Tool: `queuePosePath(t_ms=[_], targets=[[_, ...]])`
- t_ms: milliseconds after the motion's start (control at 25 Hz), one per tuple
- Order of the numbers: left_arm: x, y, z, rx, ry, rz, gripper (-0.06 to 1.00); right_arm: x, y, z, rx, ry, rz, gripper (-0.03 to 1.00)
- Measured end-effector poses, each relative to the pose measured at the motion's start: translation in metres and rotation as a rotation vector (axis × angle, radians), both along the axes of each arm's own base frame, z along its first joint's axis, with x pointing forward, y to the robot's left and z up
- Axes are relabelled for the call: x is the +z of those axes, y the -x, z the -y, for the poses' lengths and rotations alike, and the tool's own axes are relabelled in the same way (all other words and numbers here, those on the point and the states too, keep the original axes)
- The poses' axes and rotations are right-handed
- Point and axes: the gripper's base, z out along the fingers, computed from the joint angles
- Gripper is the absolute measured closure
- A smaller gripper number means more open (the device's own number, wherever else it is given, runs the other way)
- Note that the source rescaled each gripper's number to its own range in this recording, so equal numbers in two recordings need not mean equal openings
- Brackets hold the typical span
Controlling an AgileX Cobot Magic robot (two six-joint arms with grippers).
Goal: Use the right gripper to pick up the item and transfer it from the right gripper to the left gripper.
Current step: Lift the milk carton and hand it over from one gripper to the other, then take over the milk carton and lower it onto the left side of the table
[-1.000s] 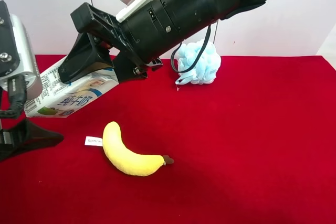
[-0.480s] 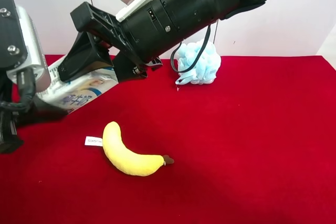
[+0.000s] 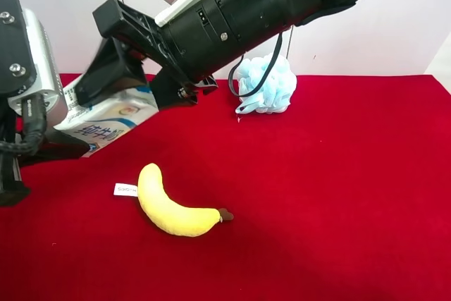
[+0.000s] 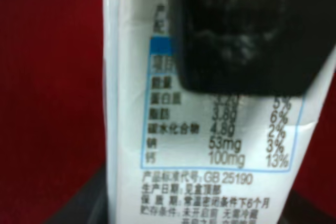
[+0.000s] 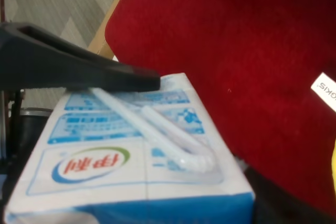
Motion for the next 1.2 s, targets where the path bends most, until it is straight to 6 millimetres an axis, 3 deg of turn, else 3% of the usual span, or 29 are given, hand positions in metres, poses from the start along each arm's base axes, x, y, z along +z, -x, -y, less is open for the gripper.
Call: queuePosePath(t_ms=[80, 160, 240, 800, 1200], targets=[[0.0, 0.0, -0.001, -0.001, -0.009, -0.002, 0.92, -0.001, 0.0, 0.001, 0.003, 0.016, 0.008, 0.15], [0.0, 0.0, 0.0, -0.001, -0.005, -0.005, 0.92, -0.002, 0.0, 0.002, 0.01, 0.033, 0.021, 0.04], [0.0, 0.0, -0.001, -0.001, -0.009, -0.002, 0.92, -0.003, 0.0, 0.002, 0.011, 0.038, 0.023, 0.0], [0.0, 0.0, -0.001, -0.001, -0.009, -0.002, 0.92, -0.004, 0.009, 0.005, 0.08, 0.07, -0.056, -0.02], [0.0, 0.0, -0.001, -0.001, -0.009, -0.002, 0.93, -0.015, 0.025, 0.019, 0.216, 0.27, -0.169, -0.02]])
